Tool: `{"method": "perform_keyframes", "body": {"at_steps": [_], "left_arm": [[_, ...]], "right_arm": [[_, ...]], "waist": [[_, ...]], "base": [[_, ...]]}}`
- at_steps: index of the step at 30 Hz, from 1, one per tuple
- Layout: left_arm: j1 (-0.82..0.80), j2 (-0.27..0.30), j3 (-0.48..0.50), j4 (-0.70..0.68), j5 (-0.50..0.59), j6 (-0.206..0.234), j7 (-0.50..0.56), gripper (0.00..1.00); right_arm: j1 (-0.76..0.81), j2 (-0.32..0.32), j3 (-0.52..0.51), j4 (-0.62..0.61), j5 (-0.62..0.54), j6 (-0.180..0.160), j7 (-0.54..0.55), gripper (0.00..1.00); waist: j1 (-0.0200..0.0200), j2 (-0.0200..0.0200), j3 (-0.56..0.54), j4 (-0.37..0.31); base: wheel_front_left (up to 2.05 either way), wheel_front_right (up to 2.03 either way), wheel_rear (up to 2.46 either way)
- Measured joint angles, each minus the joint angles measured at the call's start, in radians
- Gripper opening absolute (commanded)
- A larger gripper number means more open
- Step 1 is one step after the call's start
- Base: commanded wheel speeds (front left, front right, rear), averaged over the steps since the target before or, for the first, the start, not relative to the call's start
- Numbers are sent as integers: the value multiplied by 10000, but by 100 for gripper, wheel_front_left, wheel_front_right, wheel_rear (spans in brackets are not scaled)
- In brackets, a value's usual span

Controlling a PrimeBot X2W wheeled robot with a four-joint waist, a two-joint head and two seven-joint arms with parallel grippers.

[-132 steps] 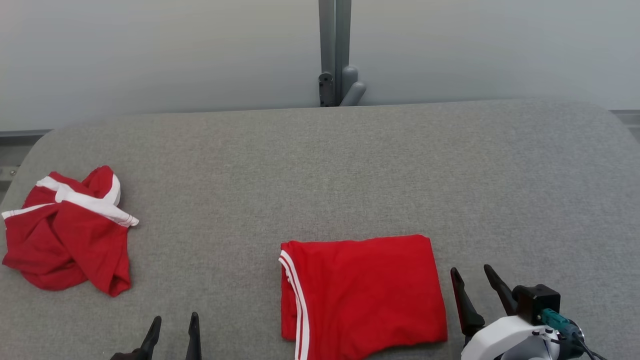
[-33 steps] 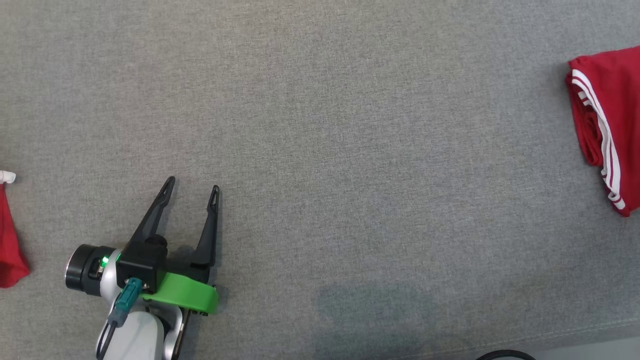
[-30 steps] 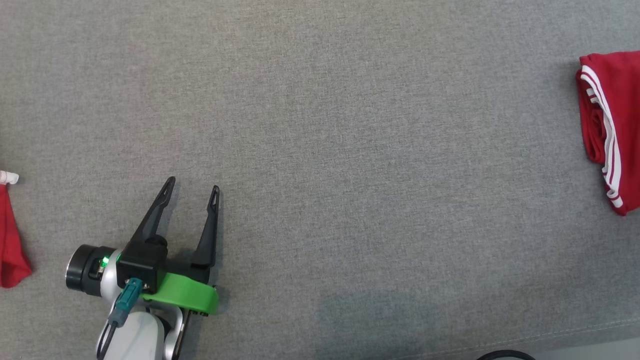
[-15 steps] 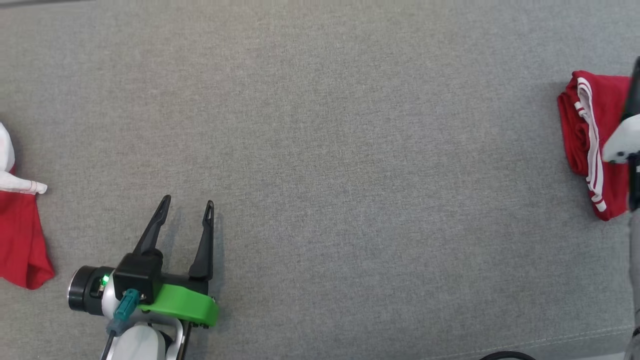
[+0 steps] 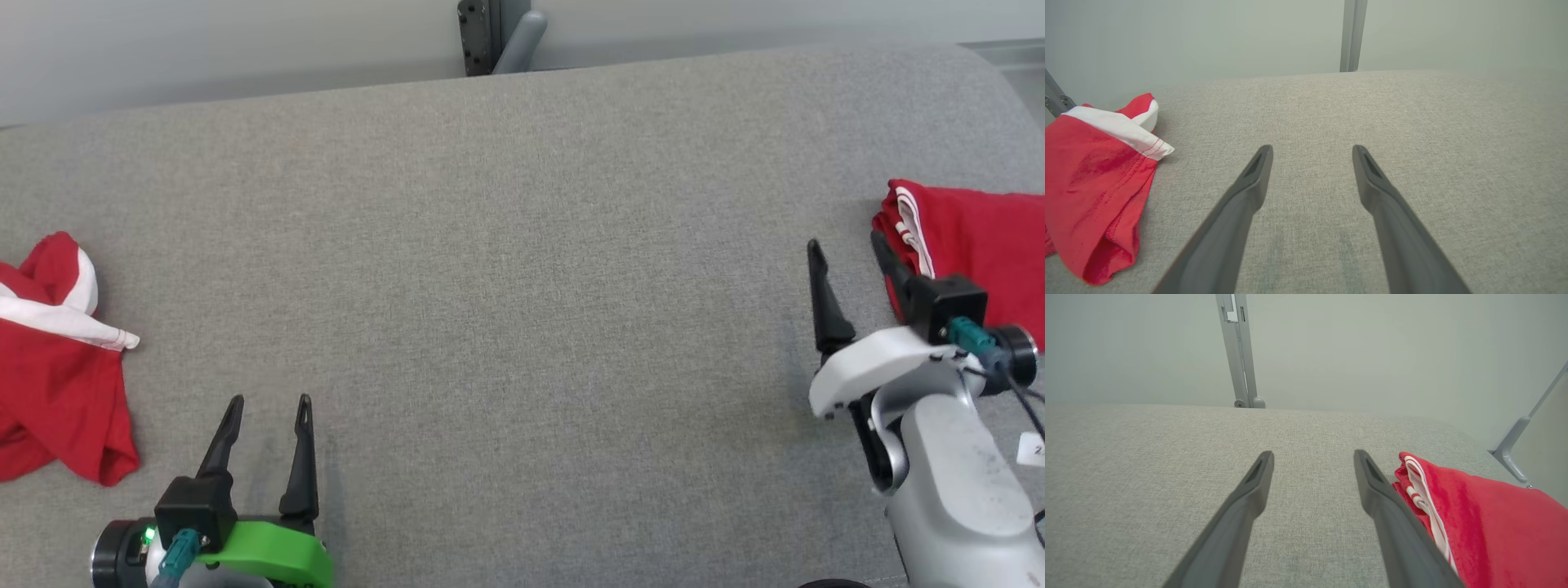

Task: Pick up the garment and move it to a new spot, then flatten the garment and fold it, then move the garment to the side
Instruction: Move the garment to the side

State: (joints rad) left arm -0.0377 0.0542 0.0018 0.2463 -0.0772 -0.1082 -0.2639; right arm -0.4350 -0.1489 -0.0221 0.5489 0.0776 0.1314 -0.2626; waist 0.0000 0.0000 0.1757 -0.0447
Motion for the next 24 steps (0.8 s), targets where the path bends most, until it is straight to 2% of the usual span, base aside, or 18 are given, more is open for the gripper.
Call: {"method": "perform_keyframes", "body": {"at_steps": [11,24], "left_arm": [[768,-35,616,288,-476,-31,0,100],[943,-40,679,683,-1124,-33,-2,100]], "right_arm": [[1692,422,579,-748,157,0,0,100],[2518,765,660,-918,65,0,0,100]], "waist": [[0,0,-1117,172],[0,0,-1782,188]], "base": [[0,0,0],[0,0,0]]}}
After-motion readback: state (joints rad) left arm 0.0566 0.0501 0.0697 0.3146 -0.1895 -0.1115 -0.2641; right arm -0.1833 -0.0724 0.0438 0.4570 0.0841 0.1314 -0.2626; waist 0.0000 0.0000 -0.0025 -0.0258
